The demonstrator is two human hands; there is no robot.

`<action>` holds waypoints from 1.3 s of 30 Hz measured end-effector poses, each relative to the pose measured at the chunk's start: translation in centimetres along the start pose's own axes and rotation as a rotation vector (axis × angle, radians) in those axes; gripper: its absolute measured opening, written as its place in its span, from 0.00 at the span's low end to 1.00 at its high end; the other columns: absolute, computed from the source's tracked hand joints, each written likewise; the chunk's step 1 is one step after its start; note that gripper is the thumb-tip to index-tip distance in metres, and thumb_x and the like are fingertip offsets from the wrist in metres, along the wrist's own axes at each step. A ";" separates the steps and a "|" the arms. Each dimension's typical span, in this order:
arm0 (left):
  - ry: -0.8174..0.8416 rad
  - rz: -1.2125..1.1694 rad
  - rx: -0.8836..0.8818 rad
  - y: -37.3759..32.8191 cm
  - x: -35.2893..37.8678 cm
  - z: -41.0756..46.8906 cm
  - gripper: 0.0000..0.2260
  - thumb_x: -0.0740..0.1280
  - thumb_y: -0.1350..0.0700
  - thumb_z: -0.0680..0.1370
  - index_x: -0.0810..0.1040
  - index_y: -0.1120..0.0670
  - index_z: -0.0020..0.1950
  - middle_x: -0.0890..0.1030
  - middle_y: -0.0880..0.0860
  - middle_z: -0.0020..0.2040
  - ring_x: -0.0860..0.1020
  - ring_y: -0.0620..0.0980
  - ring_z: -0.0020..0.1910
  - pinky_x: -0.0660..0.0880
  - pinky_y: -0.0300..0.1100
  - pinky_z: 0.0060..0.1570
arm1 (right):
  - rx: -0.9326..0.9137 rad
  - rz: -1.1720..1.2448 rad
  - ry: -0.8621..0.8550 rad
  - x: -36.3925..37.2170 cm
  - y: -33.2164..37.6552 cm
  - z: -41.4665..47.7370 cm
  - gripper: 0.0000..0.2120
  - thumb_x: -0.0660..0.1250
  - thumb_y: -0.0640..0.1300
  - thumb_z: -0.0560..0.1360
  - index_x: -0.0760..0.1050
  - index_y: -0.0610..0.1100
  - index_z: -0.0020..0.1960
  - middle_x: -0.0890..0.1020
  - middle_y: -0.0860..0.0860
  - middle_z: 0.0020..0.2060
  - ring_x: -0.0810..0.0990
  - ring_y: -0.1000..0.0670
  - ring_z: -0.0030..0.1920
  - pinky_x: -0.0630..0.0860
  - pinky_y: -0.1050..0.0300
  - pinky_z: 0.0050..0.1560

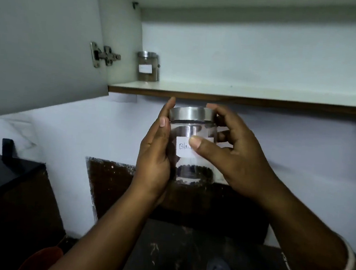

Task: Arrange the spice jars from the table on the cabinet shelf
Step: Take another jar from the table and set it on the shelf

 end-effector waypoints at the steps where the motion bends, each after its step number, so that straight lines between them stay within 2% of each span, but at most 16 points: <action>1: 0.004 -0.008 0.020 -0.3 0.0 1.3 0.23 0.57 0.41 0.83 0.70 0.43 0.77 0.84 0.43 0.64 0.83 0.46 0.64 0.82 0.44 0.56 | -0.022 -0.031 0.018 0.0 0.5 1.0 0.35 0.71 0.68 0.65 0.68 0.63 0.71 0.78 0.63 0.60 0.82 0.61 0.53 0.79 0.68 0.44; 4: 0.024 -0.059 0.039 -0.7 0.0 5.6 0.20 0.57 0.41 0.85 0.71 0.40 0.77 0.82 0.51 0.68 0.81 0.56 0.67 0.80 0.58 0.61 | -0.033 -0.059 0.031 -0.2 1.8 4.5 0.38 0.74 0.66 0.64 0.65 0.63 0.71 0.81 0.61 0.56 0.83 0.61 0.52 0.83 0.62 0.46; 7: 0.011 0.127 0.131 -1.4 -0.8 10.9 0.19 0.55 0.38 0.84 0.72 0.36 0.74 0.82 0.47 0.68 0.82 0.50 0.66 0.81 0.52 0.61 | -0.003 -0.054 -0.014 -0.9 2.2 9.5 0.36 0.76 0.61 0.62 0.67 0.61 0.67 0.82 0.58 0.52 0.83 0.57 0.52 0.85 0.49 0.53; 9: -0.032 0.317 0.188 -1.2 -2.0 14.5 0.22 0.53 0.37 0.84 0.72 0.39 0.75 0.81 0.46 0.67 0.81 0.46 0.64 0.79 0.48 0.63 | 0.028 -0.067 -0.026 -1.0 2.0 13.1 0.35 0.78 0.57 0.62 0.68 0.60 0.66 0.80 0.57 0.51 0.83 0.53 0.53 0.84 0.46 0.53; 11: -0.083 0.536 0.239 -0.2 -3.9 18.1 0.21 0.52 0.40 0.85 0.76 0.44 0.72 0.85 0.47 0.58 0.83 0.47 0.56 0.80 0.47 0.56 | 0.067 -0.081 -0.033 -0.7 1.4 16.9 0.35 0.79 0.55 0.64 0.67 0.58 0.66 0.78 0.56 0.50 0.83 0.49 0.52 0.84 0.47 0.48; 14: -0.076 1.082 0.218 2.5 -6.8 22.4 0.17 0.52 0.46 0.86 0.79 0.51 0.59 0.85 0.53 0.47 0.82 0.57 0.49 0.79 0.54 0.49 | 0.131 -0.114 -0.046 0.3 -0.1 22.5 0.36 0.79 0.53 0.67 0.63 0.54 0.68 0.76 0.55 0.50 0.81 0.49 0.50 0.78 0.55 0.37; 16: -0.007 1.379 0.181 4.8 -8.1 23.7 0.15 0.55 0.49 0.85 0.80 0.54 0.56 0.84 0.57 0.49 0.81 0.62 0.51 0.77 0.53 0.48 | 0.152 -0.142 -0.044 1.3 -1.3 26.0 0.37 0.80 0.52 0.67 0.62 0.51 0.68 0.75 0.54 0.50 0.79 0.50 0.47 0.75 0.56 0.36; 18: 0.001 1.558 0.208 6.8 -8.9 23.9 0.17 0.55 0.50 0.83 0.83 0.54 0.53 0.83 0.55 0.50 0.80 0.60 0.53 0.75 0.51 0.48 | 0.164 -0.169 -0.050 2.6 -2.9 29.3 0.35 0.80 0.51 0.66 0.62 0.50 0.64 0.75 0.54 0.49 0.78 0.53 0.45 0.74 0.57 0.36; 23: -0.094 1.617 0.327 7.9 -9.2 24.0 0.20 0.52 0.50 0.77 0.83 0.53 0.45 0.82 0.52 0.45 0.78 0.58 0.45 0.72 0.49 0.41 | 0.270 -0.213 -0.052 6.4 -8.5 35.6 0.34 0.82 0.51 0.65 0.66 0.46 0.62 0.76 0.51 0.50 0.77 0.54 0.45 0.73 0.57 0.35; 25: -0.133 1.607 0.398 8.0 -9.4 24.2 0.20 0.52 0.50 0.77 0.83 0.54 0.44 0.82 0.52 0.44 0.78 0.57 0.43 0.69 0.46 0.37 | 0.296 -0.260 -0.030 7.9 -10.9 37.7 0.37 0.83 0.51 0.65 0.69 0.43 0.66 0.79 0.48 0.54 0.81 0.48 0.52 0.80 0.53 0.45; 27: -0.172 1.589 0.453 8.0 -9.4 24.1 0.19 0.54 0.50 0.76 0.83 0.54 0.42 0.82 0.53 0.42 0.78 0.56 0.41 0.63 0.44 0.36 | 0.318 -0.311 -0.031 9.0 -12.9 39.5 0.40 0.84 0.51 0.64 0.69 0.42 0.69 0.80 0.45 0.60 0.80 0.43 0.60 0.80 0.46 0.60; 28: -0.183 1.574 0.476 8.0 -9.4 24.0 0.18 0.55 0.51 0.76 0.83 0.54 0.42 0.82 0.53 0.42 0.78 0.56 0.40 0.62 0.43 0.36 | 0.329 -0.323 -0.031 9.4 -13.6 40.3 0.41 0.84 0.51 0.63 0.69 0.42 0.69 0.80 0.45 0.61 0.80 0.42 0.62 0.80 0.45 0.62; 32: -0.208 1.535 0.536 8.0 -9.6 23.9 0.15 0.57 0.52 0.74 0.83 0.55 0.42 0.83 0.53 0.42 0.78 0.55 0.39 0.61 0.42 0.36 | 0.368 -0.342 -0.004 11.0 -16.0 42.9 0.33 0.85 0.50 0.64 0.77 0.42 0.64 0.80 0.46 0.51 0.83 0.43 0.56 0.82 0.50 0.46; 34: -0.200 1.543 0.534 8.0 -9.4 23.9 0.15 0.57 0.52 0.74 0.83 0.55 0.41 0.83 0.53 0.43 0.78 0.55 0.39 0.60 0.42 0.37 | 0.355 -0.393 0.018 11.5 -16.5 43.6 0.28 0.85 0.50 0.65 0.79 0.42 0.60 0.80 0.46 0.48 0.83 0.43 0.52 0.84 0.48 0.45; 37: -0.185 1.544 0.516 8.3 -9.2 24.0 0.15 0.57 0.52 0.74 0.81 0.55 0.38 0.83 0.53 0.42 0.78 0.55 0.39 0.59 0.42 0.37 | 0.348 -0.425 0.022 12.0 -17.0 44.2 0.20 0.84 0.49 0.65 0.75 0.45 0.45 0.79 0.47 0.41 0.81 0.44 0.47 0.84 0.47 0.44; 39: -0.197 1.544 0.521 8.2 -9.2 24.0 0.14 0.58 0.52 0.74 0.81 0.55 0.38 0.84 0.52 0.42 0.78 0.54 0.39 0.59 0.42 0.38 | 0.345 -0.434 0.029 11.9 -17.0 44.1 0.19 0.84 0.49 0.66 0.74 0.47 0.43 0.78 0.48 0.40 0.81 0.43 0.47 0.85 0.46 0.45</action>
Point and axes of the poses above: each hand's wrist, its own z-axis towards the middle knuckle, its own x-axis out of the palm, y = z × x, the point moved 5 cm from there along z, towards the middle knuckle
